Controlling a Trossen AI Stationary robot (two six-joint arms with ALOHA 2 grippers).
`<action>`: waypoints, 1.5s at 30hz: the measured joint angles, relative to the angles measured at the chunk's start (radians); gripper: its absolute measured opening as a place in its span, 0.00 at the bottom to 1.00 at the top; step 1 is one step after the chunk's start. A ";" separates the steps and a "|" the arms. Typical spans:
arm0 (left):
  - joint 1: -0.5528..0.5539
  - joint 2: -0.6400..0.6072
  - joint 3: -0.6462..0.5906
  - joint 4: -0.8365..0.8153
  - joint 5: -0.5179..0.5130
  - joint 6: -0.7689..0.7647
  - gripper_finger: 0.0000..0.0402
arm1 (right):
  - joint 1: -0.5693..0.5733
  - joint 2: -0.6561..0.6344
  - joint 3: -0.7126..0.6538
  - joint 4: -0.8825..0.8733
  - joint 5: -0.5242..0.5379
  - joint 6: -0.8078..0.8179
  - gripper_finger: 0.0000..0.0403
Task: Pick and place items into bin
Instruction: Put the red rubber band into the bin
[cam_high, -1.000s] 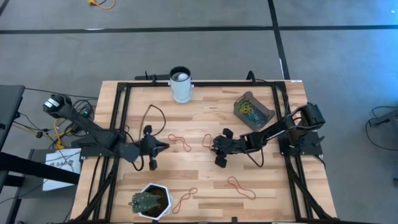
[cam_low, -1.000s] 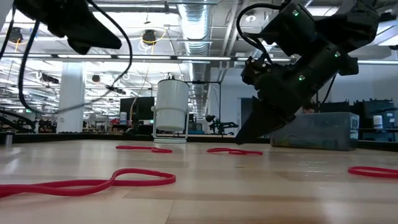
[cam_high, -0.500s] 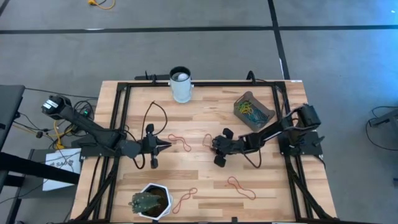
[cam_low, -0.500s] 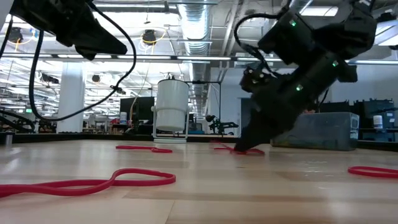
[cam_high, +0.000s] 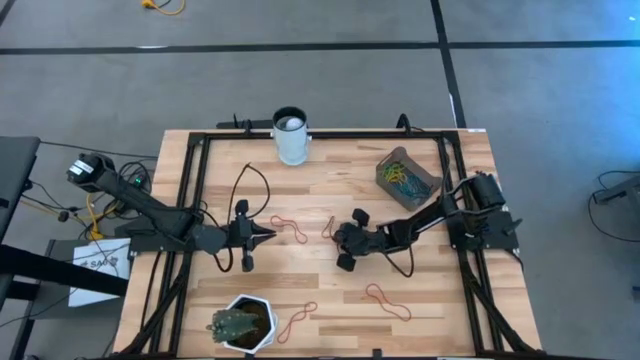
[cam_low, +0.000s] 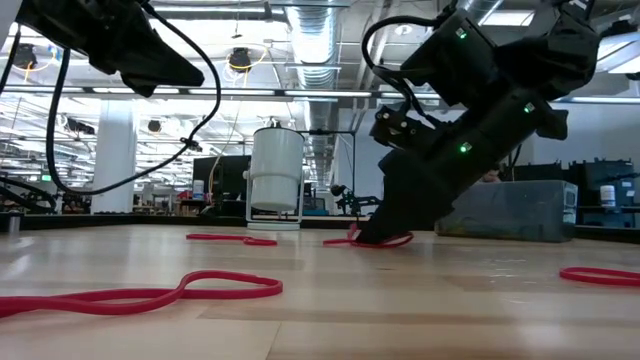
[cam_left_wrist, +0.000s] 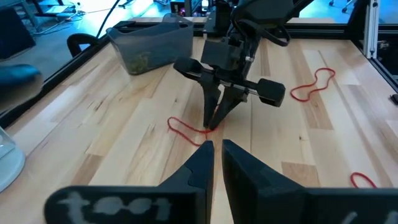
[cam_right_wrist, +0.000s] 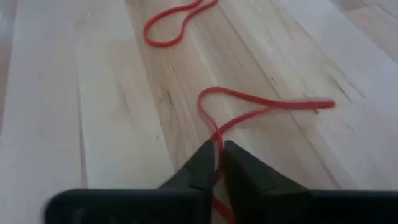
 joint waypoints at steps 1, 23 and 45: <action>0.000 0.000 0.000 0.000 -0.001 0.000 0.06 | 0.001 0.000 -0.001 0.008 -0.009 -0.001 0.06; 0.000 0.006 0.001 -0.009 -0.001 -0.083 0.06 | 0.115 -0.901 -0.006 -0.994 0.387 0.139 0.00; 0.000 0.007 0.001 -0.024 -0.009 -0.110 0.06 | 0.011 -1.157 -0.249 -1.348 0.417 0.712 0.00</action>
